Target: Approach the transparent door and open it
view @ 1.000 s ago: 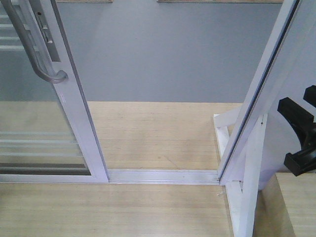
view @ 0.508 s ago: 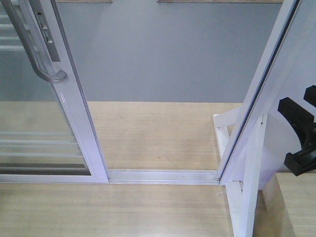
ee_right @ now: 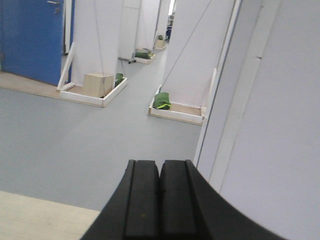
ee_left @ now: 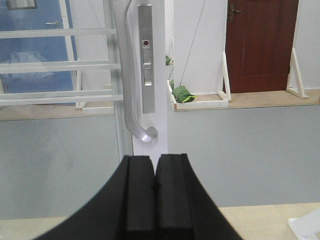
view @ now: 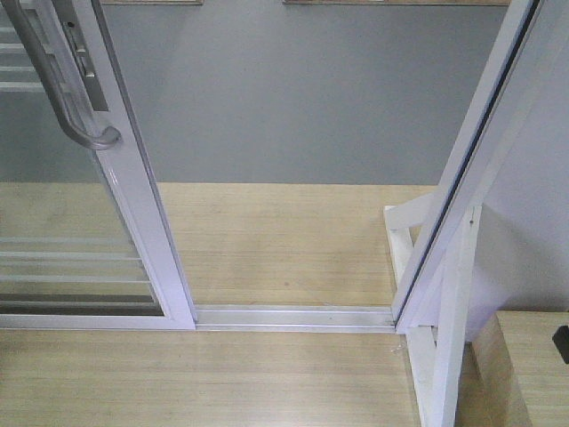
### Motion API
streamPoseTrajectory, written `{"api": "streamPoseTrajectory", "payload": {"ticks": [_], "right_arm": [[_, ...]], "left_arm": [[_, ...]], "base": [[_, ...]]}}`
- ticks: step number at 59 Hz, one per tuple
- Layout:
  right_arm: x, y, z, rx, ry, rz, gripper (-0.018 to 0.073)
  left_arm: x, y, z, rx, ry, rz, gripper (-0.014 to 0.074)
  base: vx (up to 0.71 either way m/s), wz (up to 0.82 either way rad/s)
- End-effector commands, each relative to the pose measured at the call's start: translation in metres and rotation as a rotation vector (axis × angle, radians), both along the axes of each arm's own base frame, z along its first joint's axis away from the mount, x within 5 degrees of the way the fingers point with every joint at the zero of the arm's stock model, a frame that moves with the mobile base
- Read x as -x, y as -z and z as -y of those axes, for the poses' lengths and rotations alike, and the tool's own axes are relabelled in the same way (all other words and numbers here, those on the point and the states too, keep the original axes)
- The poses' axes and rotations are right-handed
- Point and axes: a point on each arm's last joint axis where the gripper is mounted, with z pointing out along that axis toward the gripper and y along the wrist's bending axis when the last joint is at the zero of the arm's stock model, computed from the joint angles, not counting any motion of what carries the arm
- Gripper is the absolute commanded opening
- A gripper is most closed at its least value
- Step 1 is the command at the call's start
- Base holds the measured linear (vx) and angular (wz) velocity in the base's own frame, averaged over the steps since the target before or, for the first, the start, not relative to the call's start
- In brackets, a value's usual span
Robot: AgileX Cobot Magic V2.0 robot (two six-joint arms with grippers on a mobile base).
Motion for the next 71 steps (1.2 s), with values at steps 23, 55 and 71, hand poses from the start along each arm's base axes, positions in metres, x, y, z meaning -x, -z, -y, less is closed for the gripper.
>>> {"api": "streamPoseTrajectory", "payload": {"ticks": [23,55,71], "right_arm": [[0.017,0.053,0.011,-0.058,0.162,0.021,-0.0009],[0.016,0.053,0.011,-0.064,0.160,0.016,-0.0008],[0.016,0.053,0.011,-0.064,0.160,0.016,-0.0008]], "left_arm": [[0.000,0.002,0.000,0.011,-0.003,0.059,-0.0006],[0.000,0.002,0.000,0.011,-0.003,0.059,-0.0006],[0.000,0.002,0.000,0.011,-0.003,0.059,-0.0006]], "base": [[0.00,0.00],[0.00,0.00],[0.00,0.00]]}}
